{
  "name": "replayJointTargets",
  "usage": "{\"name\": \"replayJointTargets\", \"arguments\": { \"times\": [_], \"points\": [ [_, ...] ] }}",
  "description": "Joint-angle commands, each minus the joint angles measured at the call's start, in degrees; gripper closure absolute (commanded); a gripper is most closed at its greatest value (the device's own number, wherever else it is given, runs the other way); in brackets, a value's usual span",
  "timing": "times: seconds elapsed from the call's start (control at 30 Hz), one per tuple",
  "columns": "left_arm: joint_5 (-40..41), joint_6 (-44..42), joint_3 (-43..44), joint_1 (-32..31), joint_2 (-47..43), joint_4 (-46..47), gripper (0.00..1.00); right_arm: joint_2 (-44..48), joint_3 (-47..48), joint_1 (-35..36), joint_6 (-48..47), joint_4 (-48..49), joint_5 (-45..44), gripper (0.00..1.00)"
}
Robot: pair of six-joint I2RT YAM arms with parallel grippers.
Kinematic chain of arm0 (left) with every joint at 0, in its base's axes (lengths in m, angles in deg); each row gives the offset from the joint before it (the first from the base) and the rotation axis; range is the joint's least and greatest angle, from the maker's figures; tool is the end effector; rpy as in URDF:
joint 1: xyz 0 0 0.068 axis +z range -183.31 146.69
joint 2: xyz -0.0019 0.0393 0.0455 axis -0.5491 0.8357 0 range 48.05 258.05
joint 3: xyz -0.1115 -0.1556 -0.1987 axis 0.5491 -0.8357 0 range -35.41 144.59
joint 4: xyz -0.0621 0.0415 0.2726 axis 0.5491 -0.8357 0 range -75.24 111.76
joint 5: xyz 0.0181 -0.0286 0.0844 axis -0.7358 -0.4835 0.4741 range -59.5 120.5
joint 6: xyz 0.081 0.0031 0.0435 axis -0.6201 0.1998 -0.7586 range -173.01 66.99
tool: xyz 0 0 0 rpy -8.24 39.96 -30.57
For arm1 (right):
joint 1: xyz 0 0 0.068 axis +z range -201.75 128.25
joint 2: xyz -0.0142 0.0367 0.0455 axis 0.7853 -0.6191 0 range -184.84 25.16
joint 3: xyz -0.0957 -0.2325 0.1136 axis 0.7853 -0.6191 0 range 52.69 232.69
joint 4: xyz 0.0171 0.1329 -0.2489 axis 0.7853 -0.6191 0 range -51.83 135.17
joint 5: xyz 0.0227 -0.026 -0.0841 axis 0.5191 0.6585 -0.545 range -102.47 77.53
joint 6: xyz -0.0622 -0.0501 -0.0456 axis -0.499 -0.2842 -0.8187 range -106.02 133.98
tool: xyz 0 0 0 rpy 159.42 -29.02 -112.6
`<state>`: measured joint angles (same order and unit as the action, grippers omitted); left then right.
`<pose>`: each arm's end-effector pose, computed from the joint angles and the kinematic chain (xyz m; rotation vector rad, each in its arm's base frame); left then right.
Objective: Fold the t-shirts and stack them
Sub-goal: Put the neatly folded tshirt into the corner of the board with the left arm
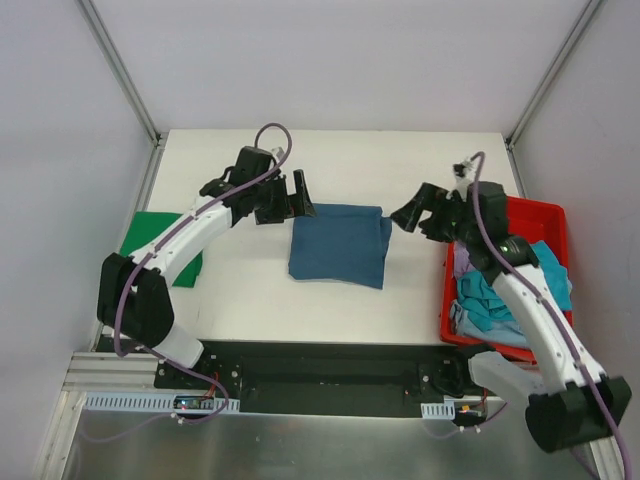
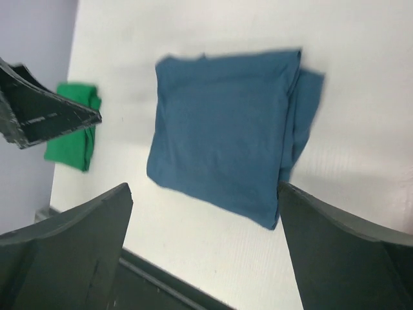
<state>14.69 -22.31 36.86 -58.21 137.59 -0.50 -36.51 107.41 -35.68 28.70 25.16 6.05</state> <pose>0.3620 -0.1928 0.2608 0.0349 2.3650 -0.8087 0.2828 0.1088 0.3069 -0.2314 2.0675 0.6624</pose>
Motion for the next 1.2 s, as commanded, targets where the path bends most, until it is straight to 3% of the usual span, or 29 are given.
{"name": "replayJointTargets", "arguments": {
  "times": [0.0, 0.1, 0.23, 0.5, 0.67, 1.0, 1.17],
  "points": [
    [4.49, 1.11, -1.52, 3.19, 0.98, -3.14, 0.01, 9.71, -3.12, -1.75, -0.14, 0.58, -11.99, 0.04],
    [1.76, 1.03, 0.67, 5.13, 6.33, -3.75, 0.01, 13.84, -5.93, -2.63, 0.49, 1.02, -17.46, 0.04],
    [-3.87, 0.94, 5.33, 5.31, 13.63, -4.11, 0.01, 17.54, -7.96, -2.89, -3.29, 0.94, -16.15, 0.04],
    [-2.82, 1.73, 8.15, 3.91, 22.87, -4.19, 0.03, 21.06, -10.51, -2.98, -5.75, -1.08, -16.59, 0.04],
    [-2.3, 2.26, 9.03, 1.01, 26.03, -4.37, 0.12, 20.63, -10.77, -2.98, -6.72, -2.84, -17.82, 0.04],
    [10.27, 6.83, 11.31, -4.27, 32.45, -12.36, 0.34, 19.31, -11.65, -3.15, -8.92, -4.25, -21.95, 0.04],
    [9.66, 7.54, 12.98, -6.47, 36.58, -13.95, 0.44, 18.08, -11.83, -3.07, -10.41, -4.33, -22.65, 0.04]
  ]
}}
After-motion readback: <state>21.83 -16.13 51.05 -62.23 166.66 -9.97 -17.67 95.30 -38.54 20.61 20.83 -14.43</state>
